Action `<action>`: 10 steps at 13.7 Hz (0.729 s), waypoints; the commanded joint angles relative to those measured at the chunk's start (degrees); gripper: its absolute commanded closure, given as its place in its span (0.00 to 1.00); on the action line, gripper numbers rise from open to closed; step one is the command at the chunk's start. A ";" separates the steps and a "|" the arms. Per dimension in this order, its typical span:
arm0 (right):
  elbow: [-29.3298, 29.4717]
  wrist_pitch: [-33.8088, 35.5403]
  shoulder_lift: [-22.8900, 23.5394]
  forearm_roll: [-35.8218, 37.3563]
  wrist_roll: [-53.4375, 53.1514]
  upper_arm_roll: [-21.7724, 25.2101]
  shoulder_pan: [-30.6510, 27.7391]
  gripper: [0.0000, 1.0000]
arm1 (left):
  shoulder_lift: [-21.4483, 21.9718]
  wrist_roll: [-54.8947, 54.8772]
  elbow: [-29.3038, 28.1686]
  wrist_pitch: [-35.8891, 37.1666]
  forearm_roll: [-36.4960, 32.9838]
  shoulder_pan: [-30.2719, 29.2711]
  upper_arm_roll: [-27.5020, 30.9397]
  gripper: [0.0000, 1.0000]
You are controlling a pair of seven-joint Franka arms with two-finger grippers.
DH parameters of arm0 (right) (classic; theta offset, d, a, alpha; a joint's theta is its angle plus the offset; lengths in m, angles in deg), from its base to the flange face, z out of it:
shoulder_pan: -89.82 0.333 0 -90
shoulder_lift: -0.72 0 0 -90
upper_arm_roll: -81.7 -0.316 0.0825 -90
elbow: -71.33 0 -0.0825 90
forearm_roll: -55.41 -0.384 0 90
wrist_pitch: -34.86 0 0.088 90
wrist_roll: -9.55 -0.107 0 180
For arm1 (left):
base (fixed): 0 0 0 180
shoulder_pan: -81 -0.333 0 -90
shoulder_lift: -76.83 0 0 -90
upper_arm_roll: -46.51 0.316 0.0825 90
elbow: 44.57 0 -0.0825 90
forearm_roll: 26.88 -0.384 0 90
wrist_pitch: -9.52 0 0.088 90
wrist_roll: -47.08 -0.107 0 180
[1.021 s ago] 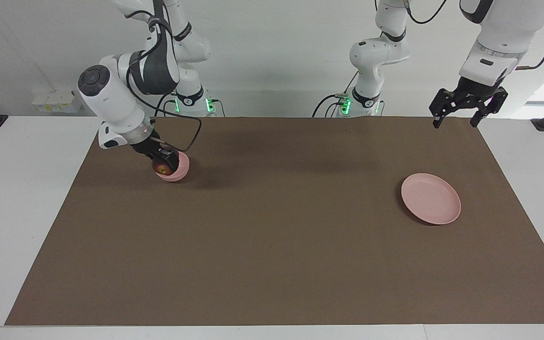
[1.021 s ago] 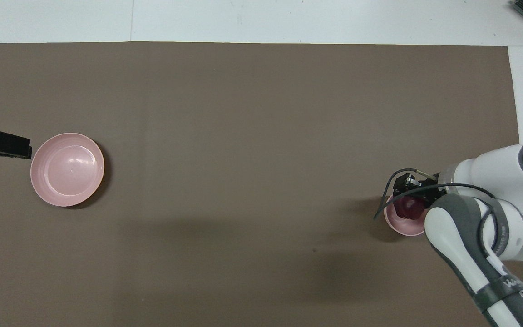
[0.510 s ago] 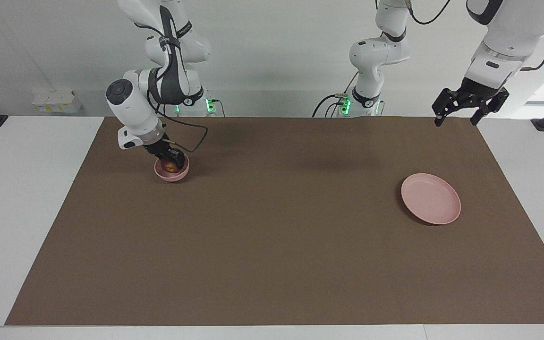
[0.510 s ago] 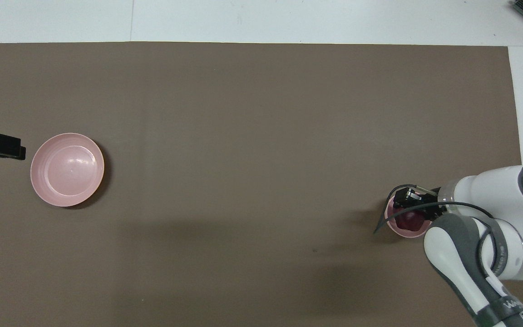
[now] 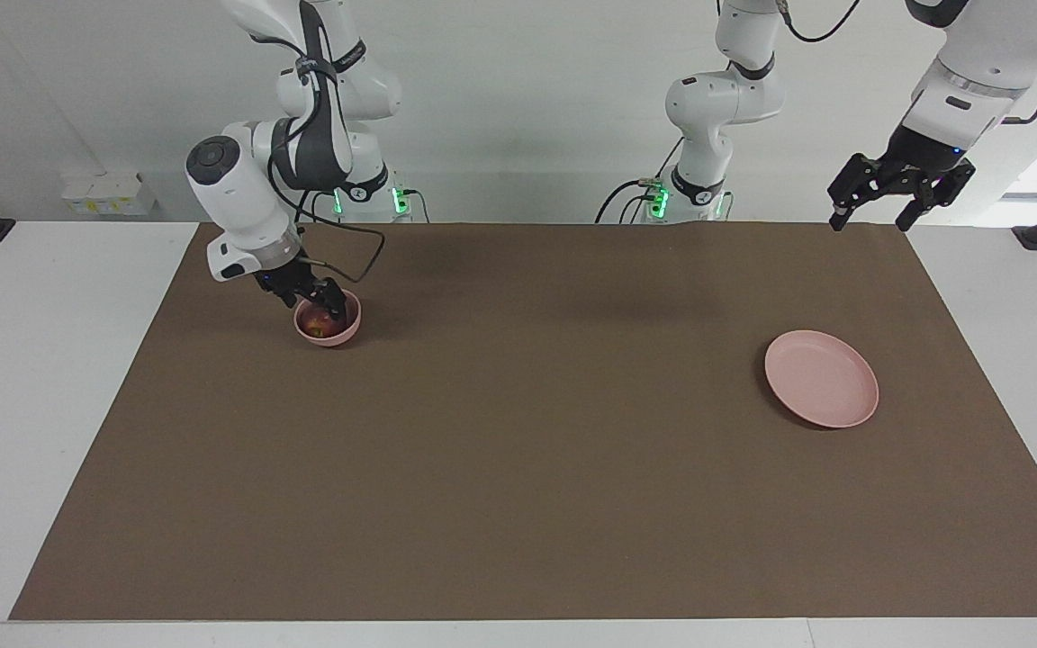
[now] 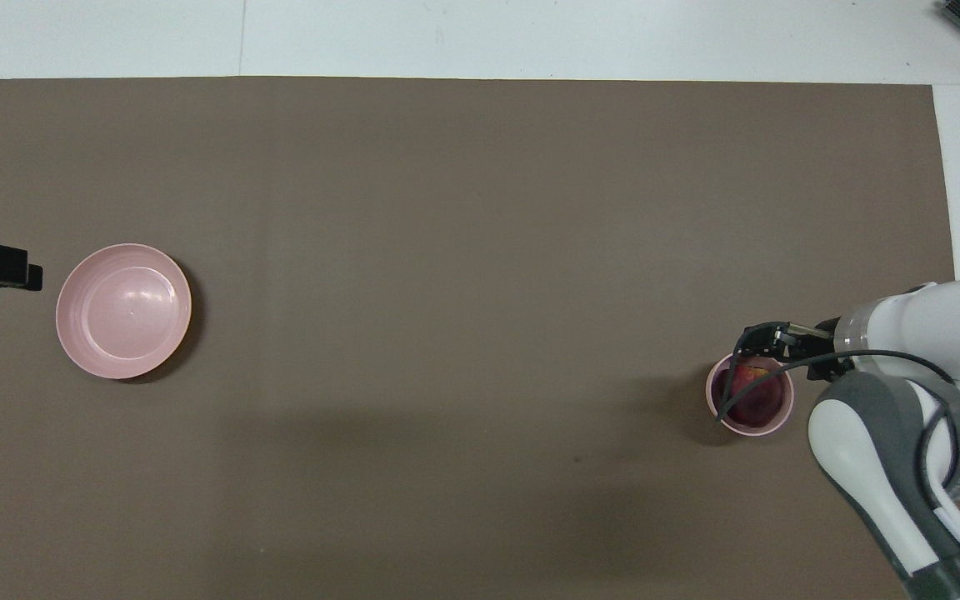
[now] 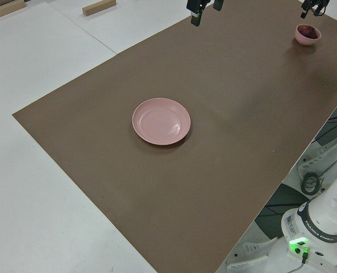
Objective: Move apple from plate to bowl
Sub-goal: 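Lower the apple into the pink bowl with the right gripper, then open the right gripper and raise it away from the bowl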
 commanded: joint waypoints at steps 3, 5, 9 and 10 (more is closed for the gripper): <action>14.20 10.33 2.34 6.84 6.26 -0.78 -0.98 0.00 | 0.71 -0.09 0.53 2.90 0.48 0.79 0.44 0.00; 21.23 15.87 4.19 6.75 6.88 -0.78 -0.98 0.00 | 0.80 -0.08 0.62 3.09 0.48 0.89 -0.26 0.00; 30.57 22.39 5.17 5.96 8.19 -0.86 -1.07 0.00 | 0.80 -0.17 0.62 3.17 0.39 -0.26 0.87 0.00; 32.59 24.05 5.17 5.79 9.07 -0.86 -0.98 0.00 | 0.80 -0.26 0.62 3.17 0.39 -0.26 0.96 0.00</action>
